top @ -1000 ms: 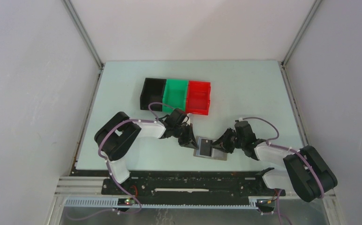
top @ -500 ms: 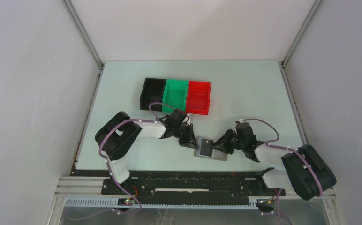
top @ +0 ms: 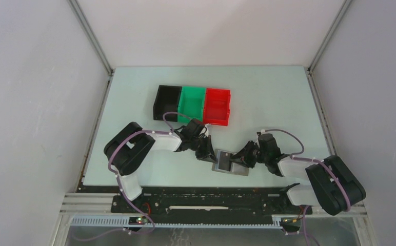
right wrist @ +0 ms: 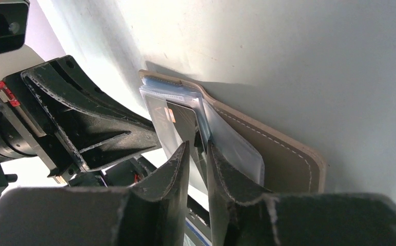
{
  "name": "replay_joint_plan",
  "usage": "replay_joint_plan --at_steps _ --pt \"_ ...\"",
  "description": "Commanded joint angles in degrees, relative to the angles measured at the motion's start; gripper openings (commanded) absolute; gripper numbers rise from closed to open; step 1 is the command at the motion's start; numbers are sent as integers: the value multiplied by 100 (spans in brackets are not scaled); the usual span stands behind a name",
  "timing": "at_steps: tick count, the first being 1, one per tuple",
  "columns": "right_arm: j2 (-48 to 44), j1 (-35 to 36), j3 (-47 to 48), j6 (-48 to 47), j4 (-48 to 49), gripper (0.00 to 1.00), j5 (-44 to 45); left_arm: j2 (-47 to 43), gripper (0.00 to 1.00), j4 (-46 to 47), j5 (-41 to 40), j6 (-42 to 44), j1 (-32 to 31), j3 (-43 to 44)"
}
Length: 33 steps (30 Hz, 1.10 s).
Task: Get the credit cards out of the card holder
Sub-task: Remove the credit card from the card holder.
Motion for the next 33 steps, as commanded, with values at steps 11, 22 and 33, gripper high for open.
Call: replay_joint_plan --at_steps 11,22,33 --pt "-19 -21 -233 3 250 0 -62 0 0 61 -449 96 -187 -120" --pt "-781 -328 -405 -331 -448 0 65 -49 0 59 -527 70 -188 -162" --pt "-869 -548 -395 -808 -751 0 -182 -301 0 222 -712 -71 -188 -405"
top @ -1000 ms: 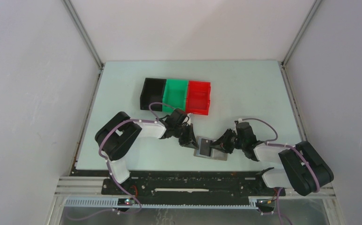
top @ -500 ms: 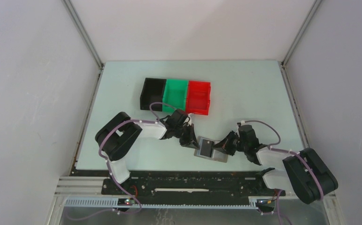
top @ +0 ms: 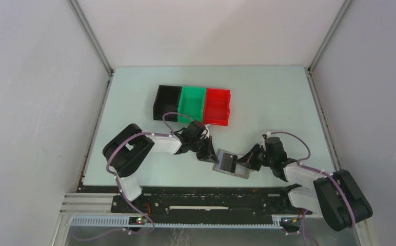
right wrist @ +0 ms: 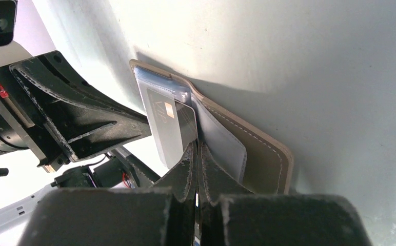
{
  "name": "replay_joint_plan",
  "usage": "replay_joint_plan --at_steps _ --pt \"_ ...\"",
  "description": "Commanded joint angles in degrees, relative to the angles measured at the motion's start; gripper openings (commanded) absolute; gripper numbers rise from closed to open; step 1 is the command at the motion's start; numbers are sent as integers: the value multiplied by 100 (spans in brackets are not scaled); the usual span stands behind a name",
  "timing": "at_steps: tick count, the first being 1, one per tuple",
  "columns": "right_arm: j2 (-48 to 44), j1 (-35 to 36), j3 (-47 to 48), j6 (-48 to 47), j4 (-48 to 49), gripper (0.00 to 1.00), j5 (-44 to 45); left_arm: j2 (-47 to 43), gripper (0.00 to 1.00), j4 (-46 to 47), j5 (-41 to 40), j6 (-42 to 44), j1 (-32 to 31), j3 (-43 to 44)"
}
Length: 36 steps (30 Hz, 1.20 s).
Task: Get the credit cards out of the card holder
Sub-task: Remove the credit card from the card holder.
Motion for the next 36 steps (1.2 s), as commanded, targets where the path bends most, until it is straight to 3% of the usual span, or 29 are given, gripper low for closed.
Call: replay_joint_plan --at_steps 1,23,32,36 --pt "-58 -85 -28 -339 -277 0 -73 -228 0 32 -467 -47 -42 -337" --pt "-766 -582 -99 -646 -825 0 -212 -481 0 44 -700 -52 -39 -408" --pt "-919 -579 -12 -754 -1116 0 -190 -1391 0 -453 -1424 220 -104 -288" --pt "-1021 -577 19 -774 -1237 0 -178 -1364 11 -495 -1372 339 -256 40"
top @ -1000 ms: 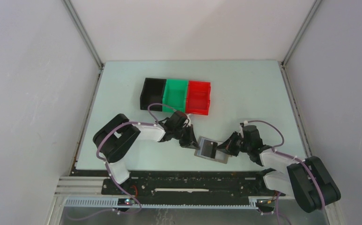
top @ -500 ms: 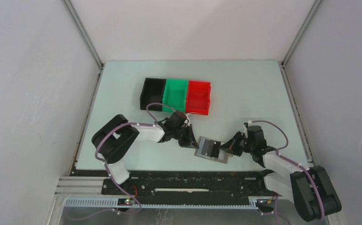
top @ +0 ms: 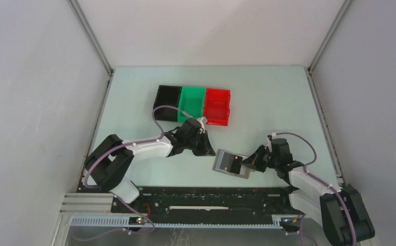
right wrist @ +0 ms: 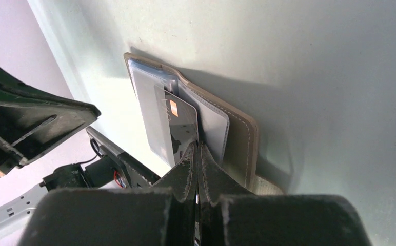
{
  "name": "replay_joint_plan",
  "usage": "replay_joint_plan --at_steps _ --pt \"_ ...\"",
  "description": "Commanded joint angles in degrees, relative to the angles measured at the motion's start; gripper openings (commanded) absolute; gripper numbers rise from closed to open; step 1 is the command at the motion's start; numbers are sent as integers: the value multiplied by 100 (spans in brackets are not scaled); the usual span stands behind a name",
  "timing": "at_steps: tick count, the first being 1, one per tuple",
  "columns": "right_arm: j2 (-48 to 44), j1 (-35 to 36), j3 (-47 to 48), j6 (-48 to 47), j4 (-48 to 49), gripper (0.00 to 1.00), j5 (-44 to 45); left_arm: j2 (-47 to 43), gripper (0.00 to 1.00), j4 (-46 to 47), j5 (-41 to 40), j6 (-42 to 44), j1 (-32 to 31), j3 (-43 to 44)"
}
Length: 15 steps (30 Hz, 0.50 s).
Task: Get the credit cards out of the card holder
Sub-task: Remove the credit card from the card holder.
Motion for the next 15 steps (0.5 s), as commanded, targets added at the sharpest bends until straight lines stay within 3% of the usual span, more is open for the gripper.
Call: replay_joint_plan --at_steps 1,15 --pt "-156 -36 89 -186 -284 0 64 -51 15 -132 -211 249 -225 432" --pt "-1015 -223 228 -453 -1359 0 155 490 24 32 262 184 -450 849"
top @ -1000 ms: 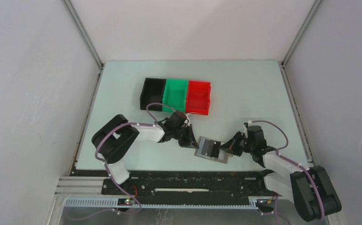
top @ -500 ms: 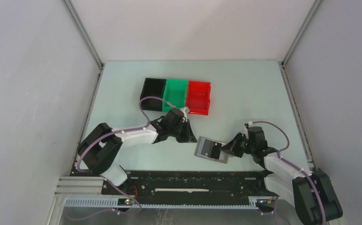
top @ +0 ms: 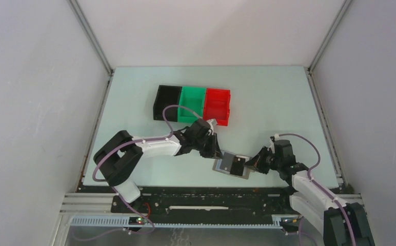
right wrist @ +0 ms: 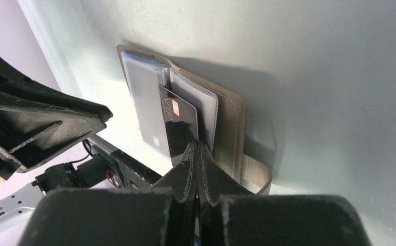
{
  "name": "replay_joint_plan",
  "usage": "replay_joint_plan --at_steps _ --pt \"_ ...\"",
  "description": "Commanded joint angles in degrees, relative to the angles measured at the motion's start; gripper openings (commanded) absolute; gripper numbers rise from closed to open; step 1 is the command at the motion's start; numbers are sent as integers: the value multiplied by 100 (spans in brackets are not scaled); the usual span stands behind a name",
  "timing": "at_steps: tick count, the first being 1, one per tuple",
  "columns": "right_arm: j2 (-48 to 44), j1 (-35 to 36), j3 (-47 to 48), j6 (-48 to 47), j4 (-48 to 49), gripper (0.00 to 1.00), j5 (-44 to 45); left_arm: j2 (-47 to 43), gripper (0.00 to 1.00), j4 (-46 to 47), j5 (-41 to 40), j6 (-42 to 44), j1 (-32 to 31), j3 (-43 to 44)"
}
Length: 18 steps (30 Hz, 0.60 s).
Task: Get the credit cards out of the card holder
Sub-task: Remove the credit card from the card holder.
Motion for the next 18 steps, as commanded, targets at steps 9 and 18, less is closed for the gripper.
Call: replay_joint_plan --at_steps 9,18 --pt "-604 -102 207 44 -427 0 3 -113 35 110 244 99 -28 370" --pt "-354 -102 151 244 44 0 -202 285 33 490 921 -17 -26 558"
